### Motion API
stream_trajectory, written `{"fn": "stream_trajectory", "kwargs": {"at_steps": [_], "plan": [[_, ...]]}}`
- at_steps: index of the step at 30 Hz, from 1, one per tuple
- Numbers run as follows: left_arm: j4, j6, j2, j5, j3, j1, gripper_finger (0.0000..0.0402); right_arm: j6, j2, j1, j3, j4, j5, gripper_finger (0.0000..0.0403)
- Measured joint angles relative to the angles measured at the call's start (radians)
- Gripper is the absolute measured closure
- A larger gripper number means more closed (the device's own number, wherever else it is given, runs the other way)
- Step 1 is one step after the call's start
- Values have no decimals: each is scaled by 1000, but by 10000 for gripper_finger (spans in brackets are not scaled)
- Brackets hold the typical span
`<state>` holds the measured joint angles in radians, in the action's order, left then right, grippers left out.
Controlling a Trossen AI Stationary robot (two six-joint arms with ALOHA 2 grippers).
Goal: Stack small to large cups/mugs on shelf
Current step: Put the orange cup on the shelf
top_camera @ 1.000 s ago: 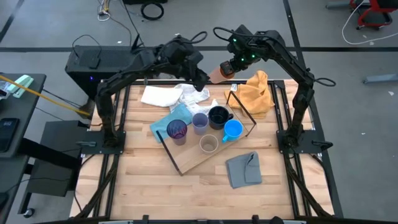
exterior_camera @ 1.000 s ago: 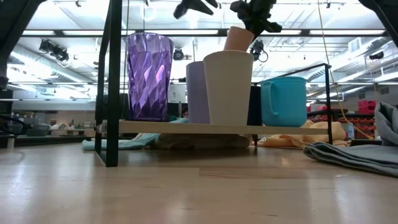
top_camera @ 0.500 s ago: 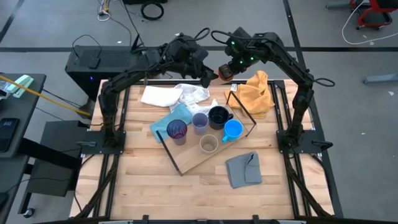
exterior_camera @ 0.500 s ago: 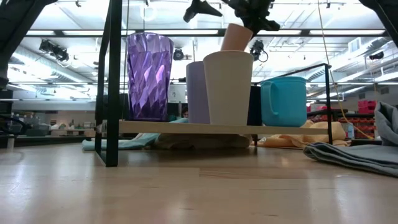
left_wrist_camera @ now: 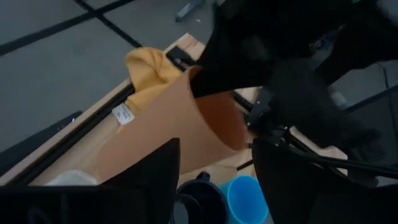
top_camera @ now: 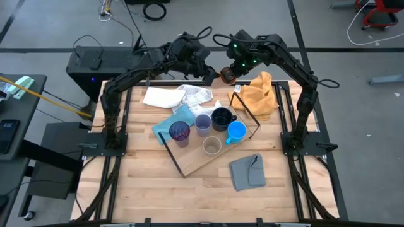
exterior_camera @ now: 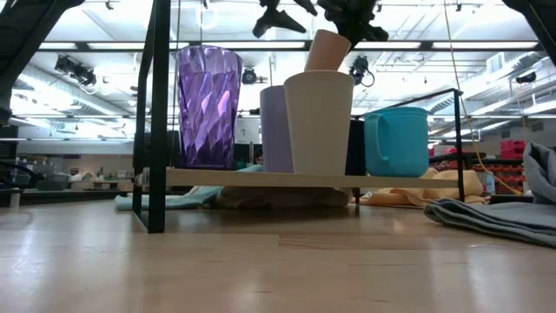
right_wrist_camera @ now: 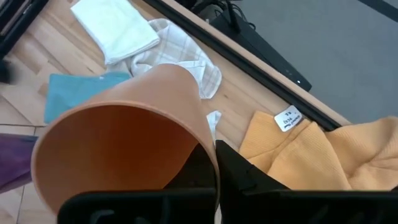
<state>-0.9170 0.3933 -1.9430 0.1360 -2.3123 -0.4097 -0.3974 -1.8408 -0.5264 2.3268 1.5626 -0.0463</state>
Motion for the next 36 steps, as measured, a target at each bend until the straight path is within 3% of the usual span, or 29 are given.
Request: {"fn": "stream_trajectory", "kwargs": {"at_steps": [17, 36], "plan": [[32, 23, -30, 15, 1, -2, 206, -12, 0, 20, 0, -19, -50, 403], [86, 76, -30, -67, 1, -7, 248, -25, 0, 28, 0, -20, -87, 403]]}}
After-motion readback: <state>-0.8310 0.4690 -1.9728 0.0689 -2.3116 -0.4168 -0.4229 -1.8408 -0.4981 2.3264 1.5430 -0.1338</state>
